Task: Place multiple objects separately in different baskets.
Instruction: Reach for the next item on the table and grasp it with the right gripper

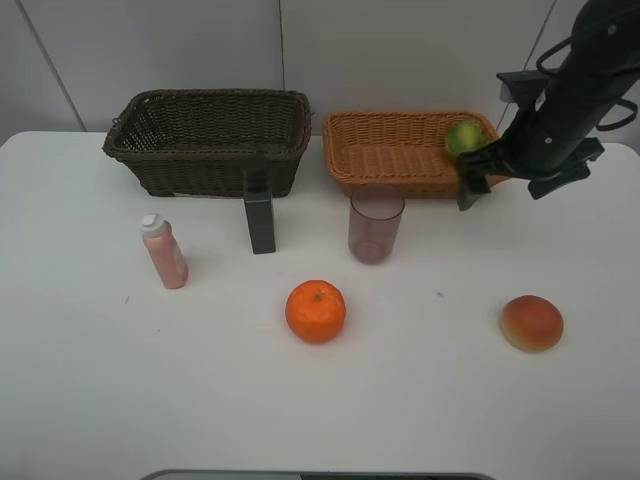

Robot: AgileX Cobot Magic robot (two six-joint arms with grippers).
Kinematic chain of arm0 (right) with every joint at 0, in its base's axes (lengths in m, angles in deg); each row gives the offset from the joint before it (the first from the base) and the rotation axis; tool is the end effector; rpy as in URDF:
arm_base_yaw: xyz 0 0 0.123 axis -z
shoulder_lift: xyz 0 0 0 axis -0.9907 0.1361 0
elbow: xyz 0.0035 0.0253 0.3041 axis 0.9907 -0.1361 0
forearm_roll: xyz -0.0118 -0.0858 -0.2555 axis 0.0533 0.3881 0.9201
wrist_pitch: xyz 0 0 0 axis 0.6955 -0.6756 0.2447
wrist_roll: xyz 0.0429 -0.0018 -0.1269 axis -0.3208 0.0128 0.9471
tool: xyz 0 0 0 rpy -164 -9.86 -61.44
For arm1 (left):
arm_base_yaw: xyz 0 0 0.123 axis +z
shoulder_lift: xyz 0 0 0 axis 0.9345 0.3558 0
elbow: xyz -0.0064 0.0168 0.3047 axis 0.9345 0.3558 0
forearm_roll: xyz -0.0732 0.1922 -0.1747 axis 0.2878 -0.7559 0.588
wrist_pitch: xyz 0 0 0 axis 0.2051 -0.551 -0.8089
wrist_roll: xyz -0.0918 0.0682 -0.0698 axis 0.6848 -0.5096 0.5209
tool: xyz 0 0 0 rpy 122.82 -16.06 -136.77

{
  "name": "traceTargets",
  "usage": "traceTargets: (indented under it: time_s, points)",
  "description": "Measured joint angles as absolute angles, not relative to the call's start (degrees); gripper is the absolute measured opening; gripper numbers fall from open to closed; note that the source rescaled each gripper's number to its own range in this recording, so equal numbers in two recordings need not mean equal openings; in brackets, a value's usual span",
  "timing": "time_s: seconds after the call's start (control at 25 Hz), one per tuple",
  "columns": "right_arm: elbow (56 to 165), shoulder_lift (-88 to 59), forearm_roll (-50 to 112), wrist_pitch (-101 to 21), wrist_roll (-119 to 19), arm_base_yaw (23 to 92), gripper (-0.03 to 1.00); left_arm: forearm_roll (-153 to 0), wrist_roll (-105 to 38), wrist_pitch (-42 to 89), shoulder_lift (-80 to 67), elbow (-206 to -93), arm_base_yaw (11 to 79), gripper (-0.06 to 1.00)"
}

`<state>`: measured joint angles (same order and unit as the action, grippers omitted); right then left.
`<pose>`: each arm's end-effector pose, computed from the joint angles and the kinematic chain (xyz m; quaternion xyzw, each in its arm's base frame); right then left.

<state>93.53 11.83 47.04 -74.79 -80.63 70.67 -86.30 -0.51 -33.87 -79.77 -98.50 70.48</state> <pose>0.3573 0.0589 0.1640 -0.0755 0.9874 -0.0347 0.1347 0.0273 -0.0065 0.2674 -0.0026 0.8517 -0.0205 0.5236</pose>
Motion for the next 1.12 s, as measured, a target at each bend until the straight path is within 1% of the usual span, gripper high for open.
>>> traceTargets:
  time_s: [0.16, 0.4, 0.68, 1.12]
  points:
    - [86.48, 8.31, 46.97, -74.02, -80.67, 70.67, 1.0, -86.3, -0.51, -33.87, -79.77, -98.5, 70.48, 1.0]
    - [78.85, 6.54, 46.79, -70.19, -80.81, 70.67, 1.0, -86.3, -0.51, -33.87, -79.77, -98.5, 70.48, 1.0]
    - [72.87, 6.35, 46.4, -67.09, -81.98, 72.55, 1.0, -86.3, -0.51, -33.87, -79.77, -98.5, 70.48, 1.0]
    - [65.61, 7.11, 46.11, -59.29, -82.17, 72.54, 1.0, -86.3, -0.51, -33.87, -79.77, -98.5, 70.48, 1.0]
